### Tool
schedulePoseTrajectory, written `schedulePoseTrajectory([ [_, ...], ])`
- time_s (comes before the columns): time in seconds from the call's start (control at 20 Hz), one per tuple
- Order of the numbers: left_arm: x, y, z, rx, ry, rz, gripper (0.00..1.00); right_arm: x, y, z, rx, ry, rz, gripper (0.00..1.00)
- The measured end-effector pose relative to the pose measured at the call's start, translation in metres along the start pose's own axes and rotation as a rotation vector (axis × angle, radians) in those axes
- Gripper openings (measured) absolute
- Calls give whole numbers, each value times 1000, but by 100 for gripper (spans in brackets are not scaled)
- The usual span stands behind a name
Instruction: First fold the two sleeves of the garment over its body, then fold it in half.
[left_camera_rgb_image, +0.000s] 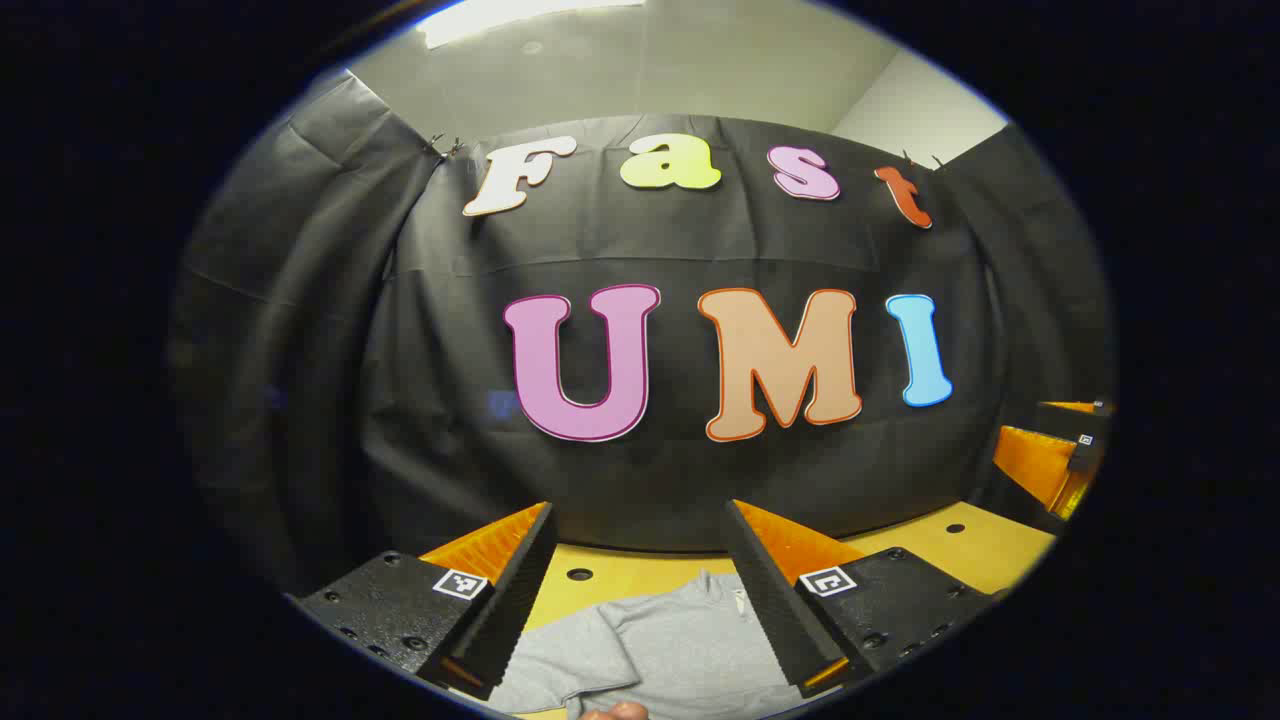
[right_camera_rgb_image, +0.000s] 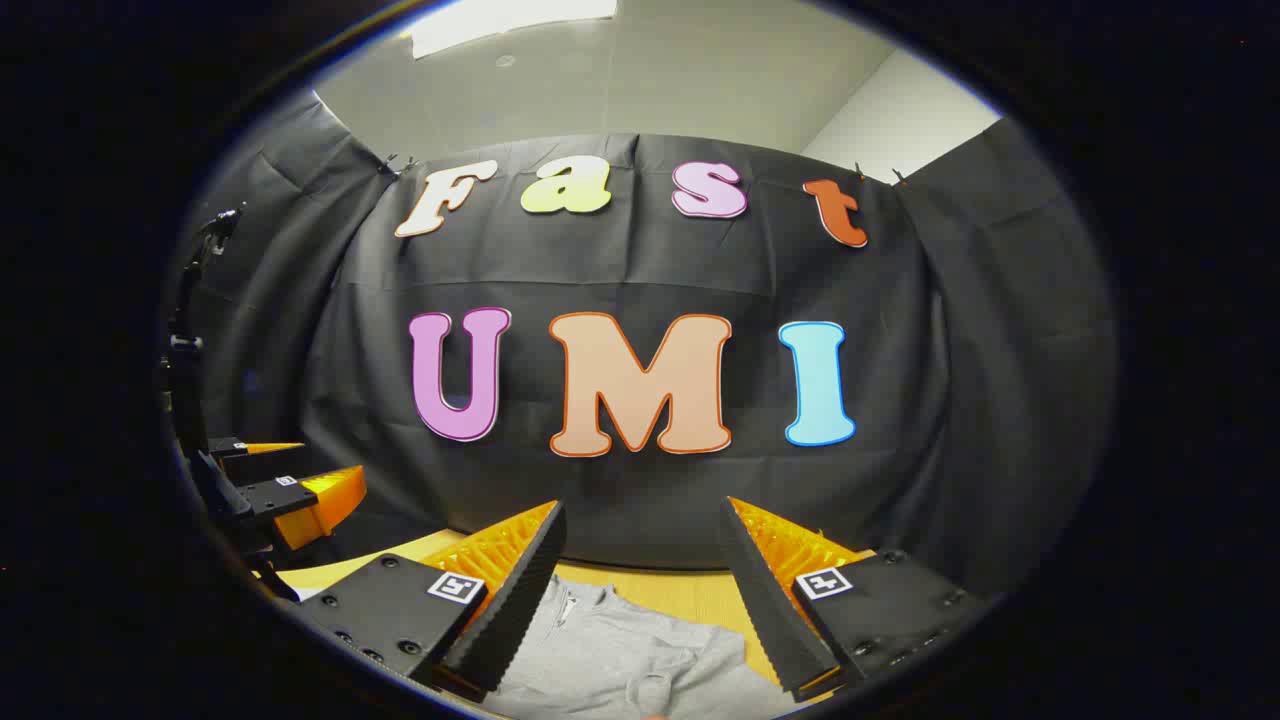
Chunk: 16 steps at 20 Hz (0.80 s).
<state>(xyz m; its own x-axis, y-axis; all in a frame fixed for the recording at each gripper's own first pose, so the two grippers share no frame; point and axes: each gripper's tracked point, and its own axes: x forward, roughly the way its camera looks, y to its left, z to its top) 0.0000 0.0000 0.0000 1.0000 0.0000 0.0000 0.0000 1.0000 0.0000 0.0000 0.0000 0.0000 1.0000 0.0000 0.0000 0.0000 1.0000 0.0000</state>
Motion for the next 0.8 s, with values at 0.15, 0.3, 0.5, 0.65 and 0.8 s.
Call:
schedulePoseTrajectory([
  [0.15, 4, -3, -4, 4, 9, -1, 97, 3, -5, -5, -1, 8, -5, 97],
  [0.3, 4, -2, -7, 4, 18, 4, 97, 4, -8, -9, -1, 17, -7, 97],
  [0.5, 1, 6, -7, 12, 15, 30, 99, 6, -5, -13, 3, 25, -1, 97],
  [0.65, -1, 12, -11, 21, 19, 35, 97, 6, -1, -16, -5, 22, 6, 97],
  [0.8, -2, 15, -11, 20, 19, 39, 97, 8, 0, -17, -5, 25, 9, 97],
])
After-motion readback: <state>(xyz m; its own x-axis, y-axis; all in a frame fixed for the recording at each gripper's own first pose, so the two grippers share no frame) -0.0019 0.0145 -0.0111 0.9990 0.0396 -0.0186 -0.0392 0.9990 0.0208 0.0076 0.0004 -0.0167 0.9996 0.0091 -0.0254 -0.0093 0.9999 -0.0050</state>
